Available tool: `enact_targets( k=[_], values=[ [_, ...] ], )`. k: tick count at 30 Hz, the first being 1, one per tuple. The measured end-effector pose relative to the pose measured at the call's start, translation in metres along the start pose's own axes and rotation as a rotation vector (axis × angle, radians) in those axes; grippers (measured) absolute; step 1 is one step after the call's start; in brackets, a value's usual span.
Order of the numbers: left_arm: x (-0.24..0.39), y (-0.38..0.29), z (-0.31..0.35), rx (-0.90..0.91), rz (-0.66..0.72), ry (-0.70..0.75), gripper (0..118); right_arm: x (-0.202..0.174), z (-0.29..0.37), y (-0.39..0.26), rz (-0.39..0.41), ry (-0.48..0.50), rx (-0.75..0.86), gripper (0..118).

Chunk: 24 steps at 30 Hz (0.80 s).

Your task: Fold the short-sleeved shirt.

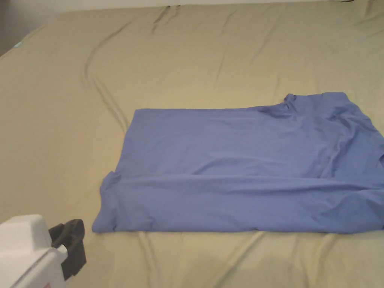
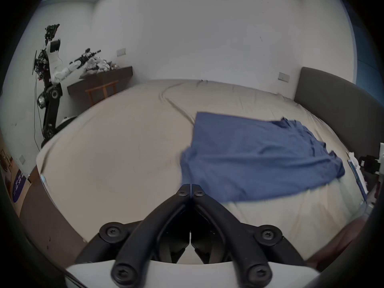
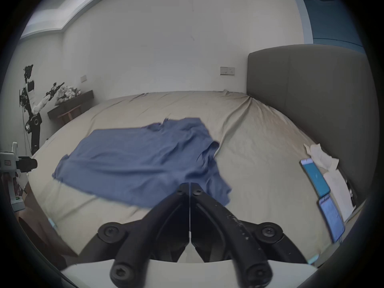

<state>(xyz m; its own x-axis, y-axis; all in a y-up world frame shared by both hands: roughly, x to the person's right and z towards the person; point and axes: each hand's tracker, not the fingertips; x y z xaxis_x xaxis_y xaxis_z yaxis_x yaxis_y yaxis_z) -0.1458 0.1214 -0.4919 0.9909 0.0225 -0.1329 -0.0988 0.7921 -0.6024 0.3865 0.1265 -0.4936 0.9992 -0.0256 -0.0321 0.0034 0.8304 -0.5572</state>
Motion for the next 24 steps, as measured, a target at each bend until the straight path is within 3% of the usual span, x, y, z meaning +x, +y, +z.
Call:
enact_targets(
  k=[2,6,7,9,10,11,15,16,17,18,19,20,21,22,24],
  values=[
    [-0.001,-0.014,-0.012,-0.044,0.023,-0.037,0,-0.01,0.005,-0.012,-0.032,0.014,-0.027,1],
    [0.0,-0.009,-0.047,-0.096,0.022,-0.056,2,-0.025,0.013,-0.025,-0.004,0.045,-0.054,1],
    [0.001,-0.003,-0.06,-0.103,0.008,-0.059,23,-0.027,0.015,-0.026,0.004,0.052,-0.058,1],
    [0.002,0.007,-0.088,-0.1,-0.006,-0.062,85,-0.031,0.018,-0.025,0.009,0.054,-0.056,1],
    [0.002,0.012,-0.104,-0.125,-0.027,-0.055,109,-0.032,0.019,-0.025,0.008,0.058,-0.058,1],
    [0.003,0.018,-0.117,-0.134,-0.028,-0.032,109,-0.033,0.02,-0.024,0.004,0.063,-0.059,1],
    [0.001,0.027,-0.161,-0.207,0.02,0.018,81,-0.037,0.025,-0.018,0.023,0.059,-0.051,1],
    [0.0,0.025,-0.169,-0.246,0.052,0.005,67,-0.036,0.026,-0.017,0.023,0.06,-0.05,1],
    [0.003,0.022,-0.171,-0.282,0.077,-0.028,69,-0.035,0.025,-0.017,0.021,0.059,-0.049,1],
    [0.007,0.023,-0.16,-0.189,0.041,0.019,65,-0.033,0.026,-0.016,0.021,0.059,-0.05,1],
    [0.012,0.025,-0.157,-0.213,-0.013,0.011,45,-0.032,0.025,-0.016,0.018,0.053,-0.053,1],
    [0.017,0.025,-0.15,-0.201,-0.038,-0.013,10,-0.029,0.024,-0.015,0.012,0.047,-0.057,1],
    [0.022,0.024,-0.142,-0.187,-0.052,-0.05,3,-0.026,0.022,-0.015,0.001,0.042,-0.06,1],
    [0.028,0.023,-0.138,-0.2,-0.035,-0.073,3,-0.022,0.02,-0.015,-0.009,0.04,-0.062,1],
    [0.036,0.017,-0.129,-0.226,-0.128,-0.114,3,-0.015,0.009,-0.01,-0.024,0.036,-0.079,1]
  ],
)
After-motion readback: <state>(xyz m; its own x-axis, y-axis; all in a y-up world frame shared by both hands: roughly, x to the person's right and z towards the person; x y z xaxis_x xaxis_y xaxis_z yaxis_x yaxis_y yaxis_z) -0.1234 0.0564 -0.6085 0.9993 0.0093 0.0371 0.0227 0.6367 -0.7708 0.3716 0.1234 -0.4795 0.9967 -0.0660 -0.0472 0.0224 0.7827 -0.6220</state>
